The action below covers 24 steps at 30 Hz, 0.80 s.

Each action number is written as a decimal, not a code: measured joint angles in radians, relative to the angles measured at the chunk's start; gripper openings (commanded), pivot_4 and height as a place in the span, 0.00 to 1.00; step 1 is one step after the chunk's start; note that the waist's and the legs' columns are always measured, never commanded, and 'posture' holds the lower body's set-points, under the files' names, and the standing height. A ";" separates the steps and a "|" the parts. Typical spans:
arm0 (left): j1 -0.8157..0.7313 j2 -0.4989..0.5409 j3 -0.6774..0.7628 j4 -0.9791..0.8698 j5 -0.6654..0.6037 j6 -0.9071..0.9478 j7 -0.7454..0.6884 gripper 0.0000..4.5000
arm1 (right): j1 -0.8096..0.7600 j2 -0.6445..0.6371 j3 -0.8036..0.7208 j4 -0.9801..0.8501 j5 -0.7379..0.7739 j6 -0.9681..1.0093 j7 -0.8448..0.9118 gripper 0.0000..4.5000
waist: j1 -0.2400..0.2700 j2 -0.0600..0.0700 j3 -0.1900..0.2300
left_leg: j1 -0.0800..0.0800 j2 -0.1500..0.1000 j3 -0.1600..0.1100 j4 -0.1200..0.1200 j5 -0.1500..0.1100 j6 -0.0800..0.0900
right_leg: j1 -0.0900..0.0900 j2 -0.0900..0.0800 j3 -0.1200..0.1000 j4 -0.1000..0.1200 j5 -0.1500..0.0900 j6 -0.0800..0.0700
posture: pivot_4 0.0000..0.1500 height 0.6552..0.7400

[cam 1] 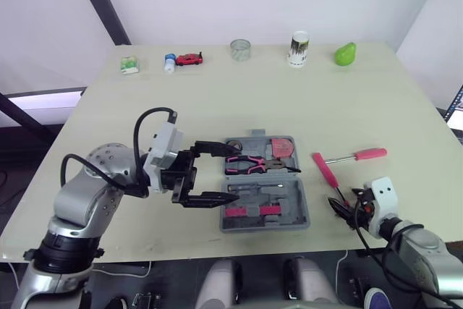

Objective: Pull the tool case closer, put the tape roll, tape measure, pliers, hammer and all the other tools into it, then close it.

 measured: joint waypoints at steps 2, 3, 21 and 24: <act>-0.003 0.000 0.000 0.000 0.000 0.000 -0.001 1.00 | 0.005 0.010 0.000 0.010 -0.003 -0.021 -0.005 0.82 | 0.000 0.000 0.000 | 0.000 0.000 0.000 0.000 0.000 0.000 | 0.000 0.000 0.000 0.000 0.000 0.000 | 1.00 1.00; -0.004 0.000 0.000 0.000 0.000 0.000 -0.002 1.00 | 0.005 0.012 -0.001 0.017 -0.005 -0.030 -0.007 0.71 | 0.000 0.000 0.000 | 0.000 0.000 0.000 0.000 0.000 0.000 | 0.000 0.000 0.000 0.000 0.000 0.000 | 1.00 1.00; -0.026 0.000 -0.001 0.005 0.001 0.001 -0.016 1.00 | 0.005 0.042 0.048 0.124 -0.059 -0.214 -0.006 0.01 | 0.000 -0.010 -0.006 | 0.002 0.000 0.001 0.000 0.000 0.000 | 0.001 0.000 0.001 0.000 0.000 0.000 | 1.00 1.00; -0.026 0.000 -0.001 0.006 0.001 0.001 -0.019 1.00 | 0.016 0.023 0.050 0.116 -0.061 -0.219 0.006 0.01 | 0.001 -0.009 -0.006 | 0.002 0.000 0.001 0.000 0.000 0.000 | 0.001 0.000 0.001 0.000 0.000 0.000 | 1.00 1.00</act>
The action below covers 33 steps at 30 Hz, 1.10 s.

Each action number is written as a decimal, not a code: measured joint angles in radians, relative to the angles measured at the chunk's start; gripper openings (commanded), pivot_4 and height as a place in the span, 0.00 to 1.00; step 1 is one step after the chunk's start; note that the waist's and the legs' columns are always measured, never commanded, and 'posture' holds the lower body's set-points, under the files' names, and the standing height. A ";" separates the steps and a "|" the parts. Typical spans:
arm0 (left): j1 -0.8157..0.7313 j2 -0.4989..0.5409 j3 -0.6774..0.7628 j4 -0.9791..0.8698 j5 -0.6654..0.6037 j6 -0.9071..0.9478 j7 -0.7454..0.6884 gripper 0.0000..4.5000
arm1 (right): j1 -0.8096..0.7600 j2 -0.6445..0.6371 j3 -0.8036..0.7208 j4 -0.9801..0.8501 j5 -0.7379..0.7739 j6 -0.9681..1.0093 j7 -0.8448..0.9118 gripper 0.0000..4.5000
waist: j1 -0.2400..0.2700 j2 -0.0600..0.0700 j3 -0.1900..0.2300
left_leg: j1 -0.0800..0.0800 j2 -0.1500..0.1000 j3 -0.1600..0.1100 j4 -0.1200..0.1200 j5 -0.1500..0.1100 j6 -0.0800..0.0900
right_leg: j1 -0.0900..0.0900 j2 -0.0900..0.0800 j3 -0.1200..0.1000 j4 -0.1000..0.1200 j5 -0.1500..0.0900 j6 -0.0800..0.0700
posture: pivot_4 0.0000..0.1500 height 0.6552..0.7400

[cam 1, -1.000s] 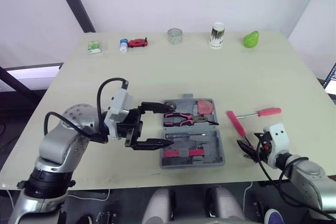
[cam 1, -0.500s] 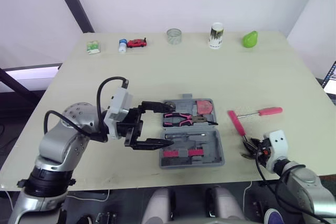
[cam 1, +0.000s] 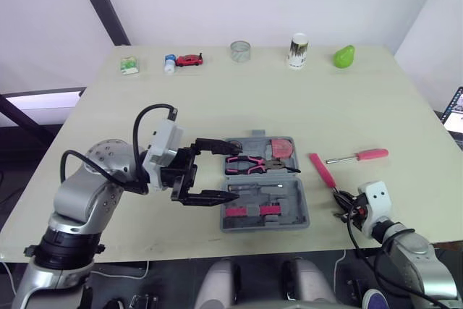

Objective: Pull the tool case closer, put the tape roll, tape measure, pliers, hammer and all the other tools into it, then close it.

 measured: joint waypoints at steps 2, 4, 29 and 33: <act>0.000 0.001 0.001 0.001 0.000 0.000 -0.003 1.00 | 0.009 -0.035 -0.002 -0.014 0.001 0.003 0.020 0.01 | 0.005 0.001 0.000 | 0.000 0.000 0.000 0.000 0.000 0.000 | 0.000 0.000 0.000 0.000 0.000 0.000 | 1.00 1.00; 0.001 0.001 0.001 0.003 0.000 0.000 -0.006 1.00 | 0.023 -0.072 -0.003 -0.035 0.003 0.013 0.045 0.01 | 0.006 0.001 0.001 | 0.000 0.000 0.000 0.000 0.000 0.000 | 0.000 0.000 0.000 0.000 0.000 0.000 | 1.00 1.00; 0.186 0.147 0.099 0.262 0.078 -0.281 -0.202 1.00 | -0.571 -0.530 0.360 -0.337 0.106 0.492 0.450 0.01 | -0.001 0.006 0.005 | -0.003 0.001 -0.001 0.000 0.000 0.000 | -0.002 0.000 -0.001 -0.001 0.000 0.000 | 1.00 1.00; 0.224 0.150 0.108 0.266 0.072 -0.330 -0.203 1.00 | -0.665 -0.494 0.471 -0.335 0.080 0.519 0.470 0.01 | 0.000 0.006 0.005 | -0.003 0.001 -0.001 0.000 0.000 0.000 | -0.003 -0.001 -0.001 -0.001 0.000 0.000 | 1.00 1.00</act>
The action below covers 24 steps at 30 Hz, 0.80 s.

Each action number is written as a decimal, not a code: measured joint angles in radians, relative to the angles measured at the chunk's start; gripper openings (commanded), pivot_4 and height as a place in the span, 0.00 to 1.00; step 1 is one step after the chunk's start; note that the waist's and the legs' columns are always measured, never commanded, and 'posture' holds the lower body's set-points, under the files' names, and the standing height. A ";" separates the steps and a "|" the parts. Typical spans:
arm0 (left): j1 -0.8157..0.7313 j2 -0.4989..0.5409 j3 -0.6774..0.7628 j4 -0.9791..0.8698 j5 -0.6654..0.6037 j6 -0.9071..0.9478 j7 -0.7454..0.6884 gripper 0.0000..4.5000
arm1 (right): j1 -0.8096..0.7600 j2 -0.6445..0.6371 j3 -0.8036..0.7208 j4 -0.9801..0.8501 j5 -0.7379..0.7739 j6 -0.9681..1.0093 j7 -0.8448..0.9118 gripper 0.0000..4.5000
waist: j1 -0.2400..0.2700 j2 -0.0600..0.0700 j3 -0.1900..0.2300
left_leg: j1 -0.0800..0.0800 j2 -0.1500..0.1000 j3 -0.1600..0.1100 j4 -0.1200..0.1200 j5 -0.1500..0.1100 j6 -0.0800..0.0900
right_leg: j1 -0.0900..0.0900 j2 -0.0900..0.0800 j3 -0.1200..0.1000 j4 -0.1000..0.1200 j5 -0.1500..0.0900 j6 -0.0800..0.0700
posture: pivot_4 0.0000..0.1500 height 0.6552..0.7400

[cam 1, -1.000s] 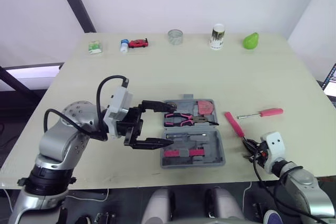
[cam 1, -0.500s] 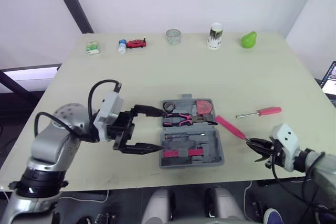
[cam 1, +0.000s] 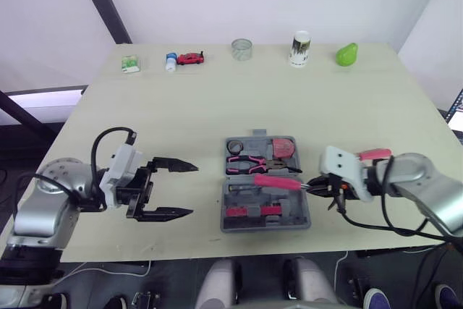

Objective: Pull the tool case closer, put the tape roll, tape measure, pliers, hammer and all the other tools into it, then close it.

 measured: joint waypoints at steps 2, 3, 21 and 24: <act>0.036 0.016 0.014 0.001 -0.007 -0.047 -0.001 1.00 | -0.084 0.041 0.087 0.021 -0.044 0.006 0.007 0.01 | -0.001 0.000 0.000 | 0.000 0.000 0.000 0.000 0.000 0.000 | 0.000 0.000 0.000 0.000 0.000 0.000 | 1.00 1.00; 0.039 0.019 0.019 0.001 -0.007 -0.050 -0.001 1.00 | -0.112 0.061 0.117 0.032 -0.066 0.003 0.006 0.01 | -0.003 0.000 0.000 | 0.000 0.000 0.000 0.000 0.000 0.000 | 0.000 0.000 0.000 0.001 0.000 0.000 | 1.00 1.00; 0.033 0.073 0.045 0.048 -0.017 -0.093 -0.003 1.00 | -0.240 0.216 0.356 0.174 -0.304 -0.019 0.028 0.01 | -0.004 0.001 0.000 | 0.000 -0.001 0.000 0.000 0.000 0.000 | 0.000 0.001 -0.001 0.001 0.000 0.000 | 1.00 1.00; 0.013 0.075 0.044 0.063 -0.032 -0.093 -0.004 1.00 | -0.242 0.227 0.357 0.188 -0.320 -0.028 0.040 0.01 | -0.005 0.001 0.000 | 0.000 -0.001 0.000 0.000 0.000 0.000 | 0.000 0.001 -0.001 0.001 0.000 0.000 | 1.00 1.00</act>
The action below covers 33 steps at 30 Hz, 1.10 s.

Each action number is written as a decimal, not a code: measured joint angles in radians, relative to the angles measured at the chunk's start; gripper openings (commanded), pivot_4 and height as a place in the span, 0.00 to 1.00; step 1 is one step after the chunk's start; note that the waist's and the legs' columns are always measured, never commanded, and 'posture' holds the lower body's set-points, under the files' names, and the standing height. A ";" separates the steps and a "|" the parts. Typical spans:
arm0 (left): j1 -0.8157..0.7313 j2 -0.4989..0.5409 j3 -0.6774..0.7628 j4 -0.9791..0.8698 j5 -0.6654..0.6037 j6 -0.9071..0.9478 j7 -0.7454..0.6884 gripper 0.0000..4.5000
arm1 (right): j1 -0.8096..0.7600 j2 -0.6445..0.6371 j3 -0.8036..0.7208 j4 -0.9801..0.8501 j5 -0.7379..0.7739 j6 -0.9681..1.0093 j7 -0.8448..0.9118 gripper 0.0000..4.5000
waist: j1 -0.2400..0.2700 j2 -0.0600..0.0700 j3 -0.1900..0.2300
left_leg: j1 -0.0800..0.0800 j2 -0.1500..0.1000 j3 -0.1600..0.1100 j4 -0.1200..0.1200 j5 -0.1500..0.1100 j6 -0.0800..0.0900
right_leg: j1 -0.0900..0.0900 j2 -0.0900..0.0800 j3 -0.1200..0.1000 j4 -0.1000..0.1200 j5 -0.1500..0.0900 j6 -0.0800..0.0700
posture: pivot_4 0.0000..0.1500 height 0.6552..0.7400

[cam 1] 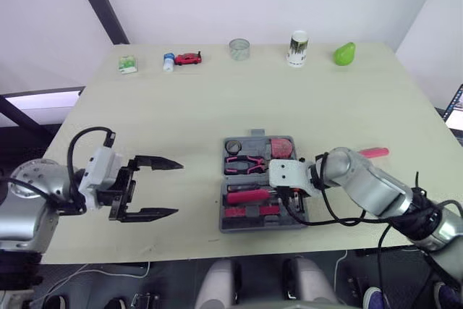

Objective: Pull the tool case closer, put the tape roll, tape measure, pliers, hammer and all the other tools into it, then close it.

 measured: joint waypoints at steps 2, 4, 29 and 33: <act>-0.006 0.002 -0.003 0.005 -0.002 0.000 0.000 1.00 | 0.000 0.007 0.000 0.009 -0.003 0.000 0.004 0.01 | -0.001 0.000 0.000 | 0.000 0.000 0.000 0.000 0.000 0.000 | 0.000 0.000 0.000 0.000 0.000 0.000 | 1.00 1.00; -0.009 0.007 -0.009 0.008 -0.005 0.000 0.000 1.00 | 0.000 0.017 0.000 0.019 -0.010 0.000 0.008 0.01 | -0.002 0.000 0.000 | 0.000 0.000 0.000 0.000 0.000 0.000 | 0.000 0.001 0.000 0.000 0.000 0.000 | 1.00 1.00; 0.001 0.013 -0.054 0.020 -0.009 -0.039 -0.002 1.00 | 0.008 0.074 0.000 0.041 -0.060 -0.022 0.037 0.17 | -0.003 0.000 0.000 | 0.000 0.000 0.000 0.000 0.000 0.000 | 0.000 0.001 0.000 0.000 0.000 0.000 | 1.00 1.00; 0.006 0.013 -0.054 0.015 -0.010 -0.035 -0.002 1.00 | 0.014 0.084 0.000 0.048 -0.074 -0.031 0.028 0.25 | -0.001 0.000 0.000 | 0.000 0.000 0.000 0.000 0.000 0.000 | 0.000 0.001 0.000 0.000 0.000 0.000 | 1.00 1.00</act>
